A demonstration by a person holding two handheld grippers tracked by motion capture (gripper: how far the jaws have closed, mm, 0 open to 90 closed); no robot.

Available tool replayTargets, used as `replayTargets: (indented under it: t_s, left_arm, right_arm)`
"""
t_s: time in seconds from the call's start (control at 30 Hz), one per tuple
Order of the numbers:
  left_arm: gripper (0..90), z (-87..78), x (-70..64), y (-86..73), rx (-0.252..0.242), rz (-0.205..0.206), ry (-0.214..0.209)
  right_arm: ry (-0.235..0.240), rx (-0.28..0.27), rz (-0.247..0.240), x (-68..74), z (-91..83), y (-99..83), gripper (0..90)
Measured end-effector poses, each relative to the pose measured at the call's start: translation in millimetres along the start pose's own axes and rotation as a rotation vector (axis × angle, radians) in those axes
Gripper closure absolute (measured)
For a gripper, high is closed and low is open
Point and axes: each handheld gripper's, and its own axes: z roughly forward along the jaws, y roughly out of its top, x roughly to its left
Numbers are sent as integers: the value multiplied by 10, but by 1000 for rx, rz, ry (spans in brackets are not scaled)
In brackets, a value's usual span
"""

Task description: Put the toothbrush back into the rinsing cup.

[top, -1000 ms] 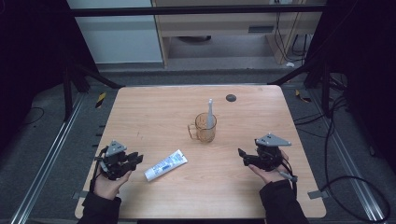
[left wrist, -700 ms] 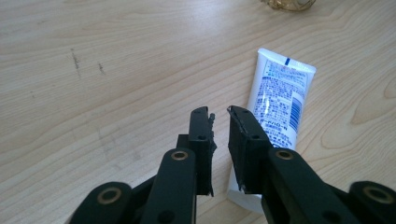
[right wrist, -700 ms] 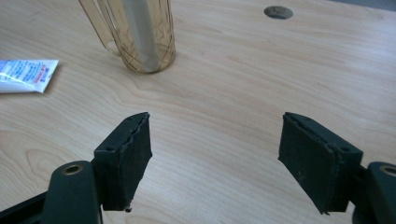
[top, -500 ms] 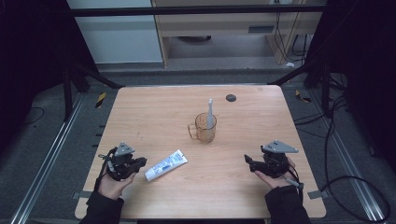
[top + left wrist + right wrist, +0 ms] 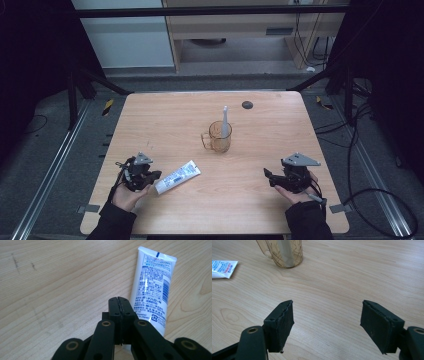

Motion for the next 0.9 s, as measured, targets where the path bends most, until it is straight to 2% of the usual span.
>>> replayTargets:
  t_s: [0.37,0.6,0.9]
  left_arm:
    - [897,-13,-76,-33,12,12,-12]
    - [896,-39,-131,-47,0,12,-5]
    - [895,-39,-219,-55,6,23,-29]
  right_arm:
    - [-5,-9,15,-49,-27,-4,261]
    - [-9,-5,10,-51,-22,-7,260]
    - [-13,3,13,-50,-10,-19,257]
